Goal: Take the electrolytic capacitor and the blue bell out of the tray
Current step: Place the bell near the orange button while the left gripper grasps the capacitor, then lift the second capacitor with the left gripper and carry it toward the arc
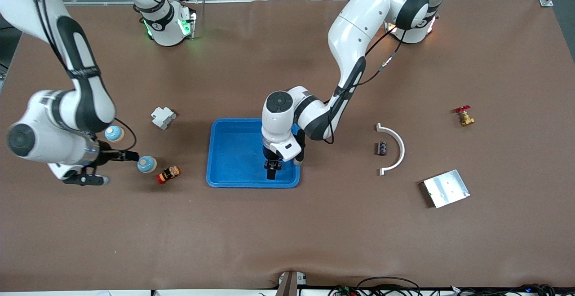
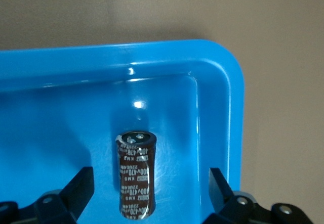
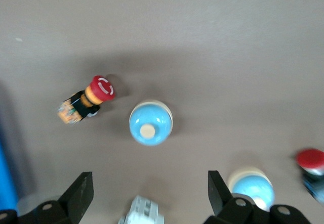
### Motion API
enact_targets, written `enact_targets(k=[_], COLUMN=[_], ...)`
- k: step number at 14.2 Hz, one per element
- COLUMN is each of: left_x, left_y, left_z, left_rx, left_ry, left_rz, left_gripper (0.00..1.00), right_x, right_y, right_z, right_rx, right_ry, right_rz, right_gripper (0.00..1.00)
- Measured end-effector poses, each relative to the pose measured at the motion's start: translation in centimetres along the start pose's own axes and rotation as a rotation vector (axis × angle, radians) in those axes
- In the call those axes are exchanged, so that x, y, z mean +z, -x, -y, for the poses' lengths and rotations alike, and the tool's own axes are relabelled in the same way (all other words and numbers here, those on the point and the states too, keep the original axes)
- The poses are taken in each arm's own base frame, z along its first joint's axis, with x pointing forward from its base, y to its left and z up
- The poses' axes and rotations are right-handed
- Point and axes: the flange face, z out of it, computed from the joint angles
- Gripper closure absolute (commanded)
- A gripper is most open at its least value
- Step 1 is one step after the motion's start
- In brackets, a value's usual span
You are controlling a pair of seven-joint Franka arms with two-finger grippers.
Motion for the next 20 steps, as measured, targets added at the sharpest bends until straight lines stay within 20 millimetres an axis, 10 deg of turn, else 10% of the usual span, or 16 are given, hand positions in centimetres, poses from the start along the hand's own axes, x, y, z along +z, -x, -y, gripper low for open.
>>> enact_targets(k=[3, 6, 12, 20], left_x=[0.5, 0.6, 0.3, -6.1], left_y=[-0.1, 0.1, 0.3, 1.0], left_z=[0.2, 0.3, 0.2, -1.2], left_rx=[0.022, 0.067, 0.143, 0.469], left_ry=[0.006, 0.009, 0.007, -0.118], left_rz=[0.005, 0.008, 0.005, -0.055], left_gripper=[0.13, 1.0, 1.0, 1.0], right_x=[-7.5, -14.2, -25.2, -25.4], right_y=[2.5, 6.4, 11.1, 10.4], right_z=[-0.5, -2.0, -0.5, 0.8], right_rx=[0.008, 0.033, 0.009, 0.075], right_ry=[0.0, 0.008, 0.076, 0.079], right_rz=[-0.008, -0.028, -0.091, -0.127], right_gripper=[0.0, 0.0, 0.0, 0.0])
